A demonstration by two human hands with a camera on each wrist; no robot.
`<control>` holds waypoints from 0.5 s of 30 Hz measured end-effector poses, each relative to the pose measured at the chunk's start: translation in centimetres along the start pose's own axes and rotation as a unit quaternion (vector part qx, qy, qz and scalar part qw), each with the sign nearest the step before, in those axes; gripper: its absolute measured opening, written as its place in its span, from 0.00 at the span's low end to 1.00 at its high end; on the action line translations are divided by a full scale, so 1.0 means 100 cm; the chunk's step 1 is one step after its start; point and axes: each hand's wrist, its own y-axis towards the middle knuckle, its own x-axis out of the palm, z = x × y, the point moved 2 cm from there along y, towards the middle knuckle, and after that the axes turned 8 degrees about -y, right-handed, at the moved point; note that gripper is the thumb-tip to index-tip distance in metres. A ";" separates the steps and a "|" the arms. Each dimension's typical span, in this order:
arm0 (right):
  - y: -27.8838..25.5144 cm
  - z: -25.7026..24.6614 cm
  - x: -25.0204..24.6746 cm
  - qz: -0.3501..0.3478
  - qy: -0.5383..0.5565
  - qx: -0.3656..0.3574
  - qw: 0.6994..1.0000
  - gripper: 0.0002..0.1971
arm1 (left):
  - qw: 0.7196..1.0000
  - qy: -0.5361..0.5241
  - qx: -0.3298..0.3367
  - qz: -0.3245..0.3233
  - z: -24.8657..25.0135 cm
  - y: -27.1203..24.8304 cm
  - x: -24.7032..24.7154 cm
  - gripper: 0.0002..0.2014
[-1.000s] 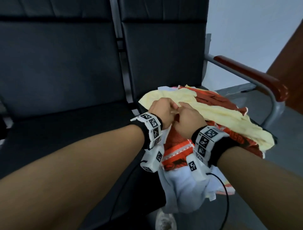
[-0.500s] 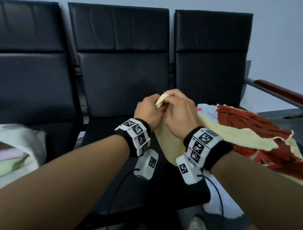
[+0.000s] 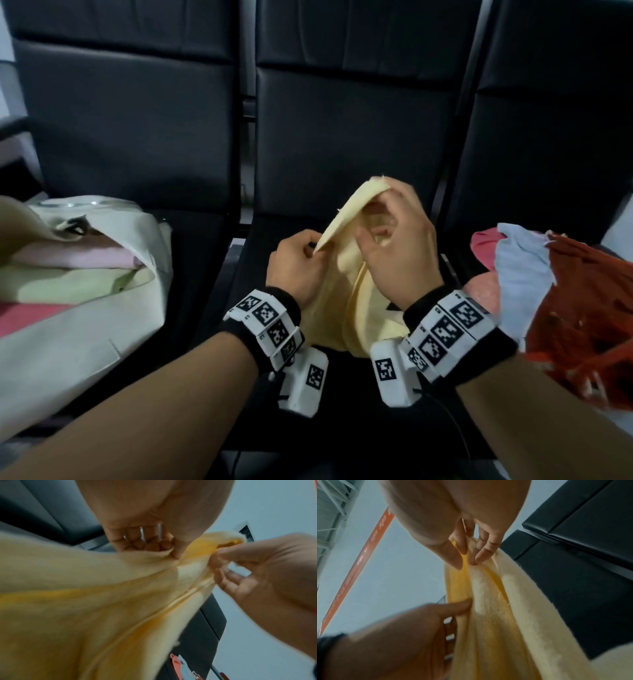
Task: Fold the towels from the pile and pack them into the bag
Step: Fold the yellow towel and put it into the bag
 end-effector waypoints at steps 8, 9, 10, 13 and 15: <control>-0.005 0.046 0.030 -0.069 -0.088 0.143 0.983 0.14 | 0.998 0.037 0.052 -0.021 -0.005 0.018 0.004 0.15; -0.002 0.046 0.031 -0.069 -0.090 0.138 0.984 0.15 | 0.997 0.047 0.059 -0.024 -0.006 0.021 0.004 0.14; 0.000 0.045 0.032 -0.069 -0.087 0.129 0.985 0.19 | 0.996 0.052 0.067 -0.029 -0.007 0.025 0.004 0.12; 0.006 0.040 0.039 -0.105 -0.039 0.084 0.990 0.33 | 0.992 0.040 0.089 -0.078 -0.006 0.034 0.006 0.11; 0.008 0.038 0.048 -0.160 -0.031 0.069 0.984 0.34 | 0.988 0.026 0.101 -0.113 -0.008 0.035 0.006 0.14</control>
